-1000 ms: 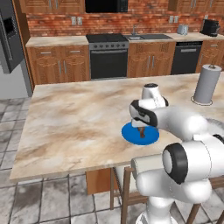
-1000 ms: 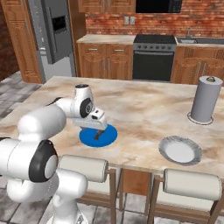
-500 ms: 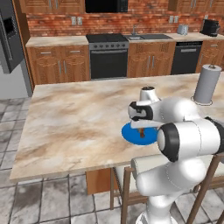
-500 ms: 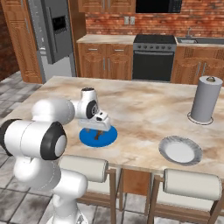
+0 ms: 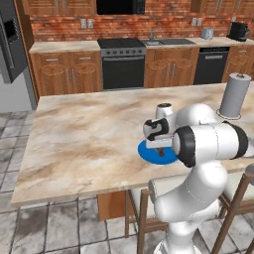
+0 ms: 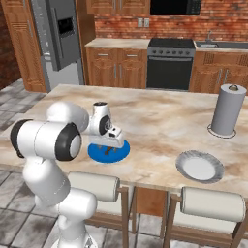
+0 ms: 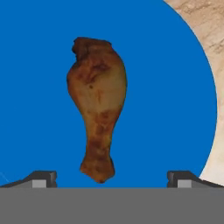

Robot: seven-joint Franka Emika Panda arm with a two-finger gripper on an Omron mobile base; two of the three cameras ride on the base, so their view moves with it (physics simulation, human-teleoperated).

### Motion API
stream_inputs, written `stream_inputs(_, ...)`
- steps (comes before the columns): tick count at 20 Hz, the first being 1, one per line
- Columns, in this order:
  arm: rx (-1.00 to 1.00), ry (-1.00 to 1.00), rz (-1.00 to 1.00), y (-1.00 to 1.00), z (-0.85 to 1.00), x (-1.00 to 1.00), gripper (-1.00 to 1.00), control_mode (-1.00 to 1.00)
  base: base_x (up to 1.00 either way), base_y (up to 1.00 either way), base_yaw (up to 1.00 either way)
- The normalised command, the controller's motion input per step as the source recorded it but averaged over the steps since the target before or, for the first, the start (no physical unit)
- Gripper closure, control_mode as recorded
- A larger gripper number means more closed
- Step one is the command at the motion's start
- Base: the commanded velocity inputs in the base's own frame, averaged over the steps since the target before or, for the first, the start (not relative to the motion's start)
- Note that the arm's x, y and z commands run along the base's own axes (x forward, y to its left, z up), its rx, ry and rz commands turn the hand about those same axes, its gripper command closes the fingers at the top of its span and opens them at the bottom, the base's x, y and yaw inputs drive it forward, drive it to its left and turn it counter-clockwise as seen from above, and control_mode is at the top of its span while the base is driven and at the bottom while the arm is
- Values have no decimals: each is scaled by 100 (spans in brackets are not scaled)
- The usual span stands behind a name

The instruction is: Transport the chicken drumstick and lemon to the fridge. Place the chicken drumstick on the rack containing meat and place the lemon on the rack containing the vegetable, ensuring meats and vegetables are on different racks.

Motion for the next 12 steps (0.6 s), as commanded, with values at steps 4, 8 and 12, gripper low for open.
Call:
stream_inputs(4, 0, 0, 0, 0, -16, 26, -100, -100, 0, 0, 0)
stream_inputs(8, 0, 0, 0, 0, -4, 41, -100, -100, 0, 0, 0)
stream_inputs(12, 0, 0, 0, 0, -5, 40, -100, -100, 0, 0, 0)
